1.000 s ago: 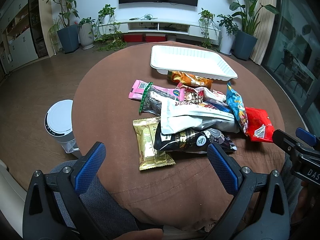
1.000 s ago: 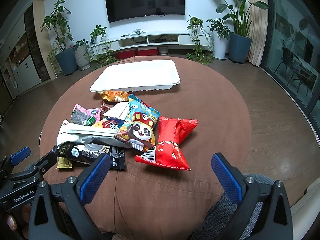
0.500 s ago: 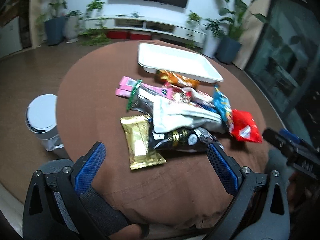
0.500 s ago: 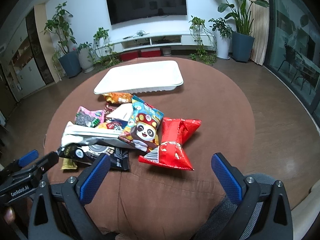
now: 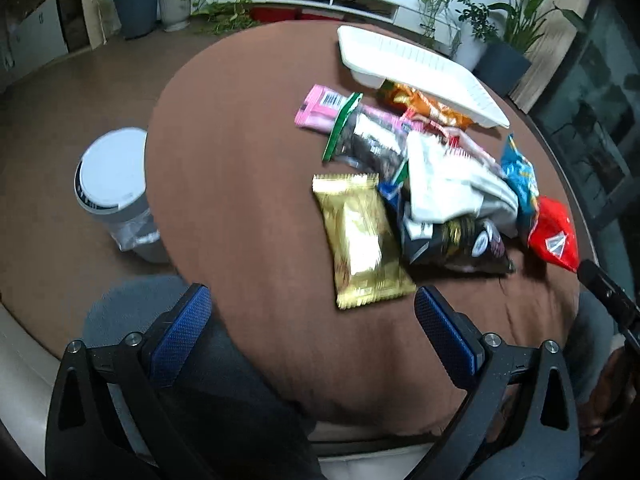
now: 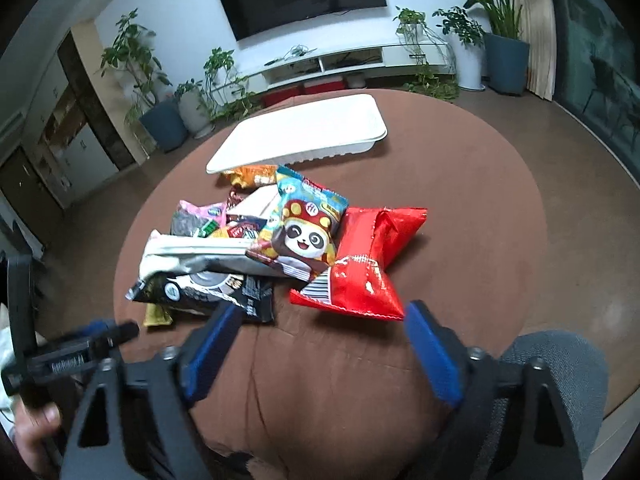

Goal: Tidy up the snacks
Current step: 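Grasp the gold wrapper with the left tool while the right tool grasps the red chip bag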

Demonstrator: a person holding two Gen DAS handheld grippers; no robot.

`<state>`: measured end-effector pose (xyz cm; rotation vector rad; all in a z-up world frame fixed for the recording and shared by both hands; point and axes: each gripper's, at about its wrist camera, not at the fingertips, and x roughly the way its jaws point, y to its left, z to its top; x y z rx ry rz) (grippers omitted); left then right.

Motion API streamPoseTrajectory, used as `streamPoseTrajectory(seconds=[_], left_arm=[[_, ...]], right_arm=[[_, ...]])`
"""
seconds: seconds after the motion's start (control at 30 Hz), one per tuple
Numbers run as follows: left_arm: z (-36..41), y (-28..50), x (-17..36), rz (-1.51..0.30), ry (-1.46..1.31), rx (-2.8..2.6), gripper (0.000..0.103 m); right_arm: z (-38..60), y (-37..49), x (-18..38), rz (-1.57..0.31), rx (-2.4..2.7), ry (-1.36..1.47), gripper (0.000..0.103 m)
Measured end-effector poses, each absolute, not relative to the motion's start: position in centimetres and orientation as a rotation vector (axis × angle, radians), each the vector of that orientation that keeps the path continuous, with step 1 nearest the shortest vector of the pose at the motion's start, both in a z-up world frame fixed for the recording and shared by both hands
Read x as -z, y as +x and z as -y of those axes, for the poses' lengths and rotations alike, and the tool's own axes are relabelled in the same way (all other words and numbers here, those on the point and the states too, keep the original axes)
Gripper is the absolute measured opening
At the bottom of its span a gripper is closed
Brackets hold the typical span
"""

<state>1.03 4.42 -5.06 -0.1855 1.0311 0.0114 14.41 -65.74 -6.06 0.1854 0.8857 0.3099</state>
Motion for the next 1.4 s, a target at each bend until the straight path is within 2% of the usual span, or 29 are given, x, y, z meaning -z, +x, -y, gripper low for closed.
streamPoseTrajectory(seconds=[0.17,0.83,0.93,1.0,1.07,1.1,1.17,1.27,1.4], left_arm=[[-3.2,2.9,5.9,-1.053,-0.099,0.055,0.102],[-2.3,9.3,8.1,-1.128,-0.076,-0.031,0.099],[-2.3,9.9,8.4,-1.117,-0.072,-0.048,0.093],[-2.5,10.0,8.3,-1.099,-0.063,-0.052,0.084],[-2.9,9.8,7.9,-1.083,-0.067,-0.052,0.068],[-3.2,9.7,7.8,-1.079,-0.073,-0.049,0.065],[-3.7,9.6,7.6,-1.076,-0.077,-0.046,0.053],[-4.4,9.2,7.4,-1.074,-0.055,-0.042,0.04],[-4.4,8.0,7.1,-1.067,-0.02,-0.015,0.036]], right_arm=[[66.0,14.9,6.4,-0.889,-0.332,0.18,0.074],[66.6,15.8,6.2,-0.846,-0.372,0.216,0.074],[66.6,15.6,5.7,-0.83,-0.391,0.227,0.074],[66.8,15.5,5.2,-0.808,-0.399,0.231,0.074],[66.9,15.4,4.8,-0.791,-0.4,0.235,0.077],[67.0,15.4,4.7,-0.785,-0.398,0.238,0.079],[67.4,15.5,4.5,-0.776,-0.389,0.248,0.081],[67.9,16.0,4.7,-0.788,-0.359,0.252,0.086],[68.4,16.5,5.2,-0.824,-0.303,0.249,0.087]])
